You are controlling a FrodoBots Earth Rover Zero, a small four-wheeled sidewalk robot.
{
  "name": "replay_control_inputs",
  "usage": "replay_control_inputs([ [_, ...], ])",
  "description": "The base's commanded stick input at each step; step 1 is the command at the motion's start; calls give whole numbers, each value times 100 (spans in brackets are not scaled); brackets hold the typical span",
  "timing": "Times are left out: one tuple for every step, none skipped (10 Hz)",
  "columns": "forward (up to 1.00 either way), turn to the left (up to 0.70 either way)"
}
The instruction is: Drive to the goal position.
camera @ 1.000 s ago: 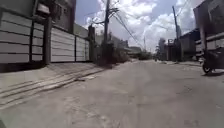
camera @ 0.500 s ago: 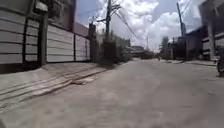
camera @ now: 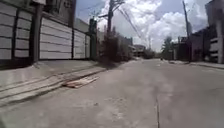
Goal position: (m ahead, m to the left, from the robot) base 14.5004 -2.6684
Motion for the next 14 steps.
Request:
replay_control_inputs([
  [100,-9],
  [100,0],
  [100,0],
  [100,0],
  [100,0],
  [100,0],
  [100,0],
  [100,0],
  [100,0],
  [100,-3],
  [100,-14],
  [100,-33],
  [100,-34],
  [100,-34],
])
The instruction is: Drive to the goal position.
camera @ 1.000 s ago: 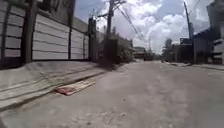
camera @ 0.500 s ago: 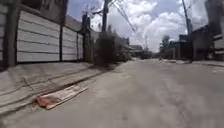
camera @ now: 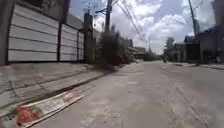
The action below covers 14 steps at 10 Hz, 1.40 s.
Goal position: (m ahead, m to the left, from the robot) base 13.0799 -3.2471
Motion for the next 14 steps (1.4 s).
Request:
replay_control_inputs([
  [100,-34],
  [100,-34],
  [100,-29],
  [100,-2],
  [100,-1],
  [100,0],
  [100,0],
  [100,0],
  [100,0],
  [100,0],
  [100,0],
  [100,0],
  [100,0],
  [100,0],
])
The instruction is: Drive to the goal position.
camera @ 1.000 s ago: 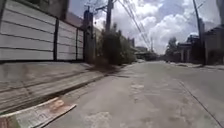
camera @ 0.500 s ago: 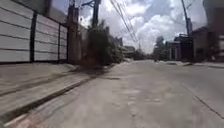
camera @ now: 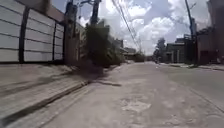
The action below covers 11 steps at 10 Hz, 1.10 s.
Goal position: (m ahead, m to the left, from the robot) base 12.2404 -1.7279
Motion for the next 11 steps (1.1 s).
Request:
replay_control_inputs([
  [100,0],
  [100,0],
  [100,-12],
  [100,-31],
  [100,-34],
  [100,-34],
  [100,-34],
  [100,-35],
  [100,-34],
  [100,-34],
  [100,-33],
])
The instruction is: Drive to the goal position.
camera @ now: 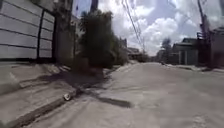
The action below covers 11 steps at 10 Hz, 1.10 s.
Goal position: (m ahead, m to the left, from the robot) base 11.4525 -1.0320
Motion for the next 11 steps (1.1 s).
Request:
replay_control_inputs([
  [100,-30],
  [100,-28],
  [100,-11],
  [100,0],
  [100,0],
  [100,0],
  [100,0],
  [100,0],
  [100,0],
  [100,0],
  [100,0],
])
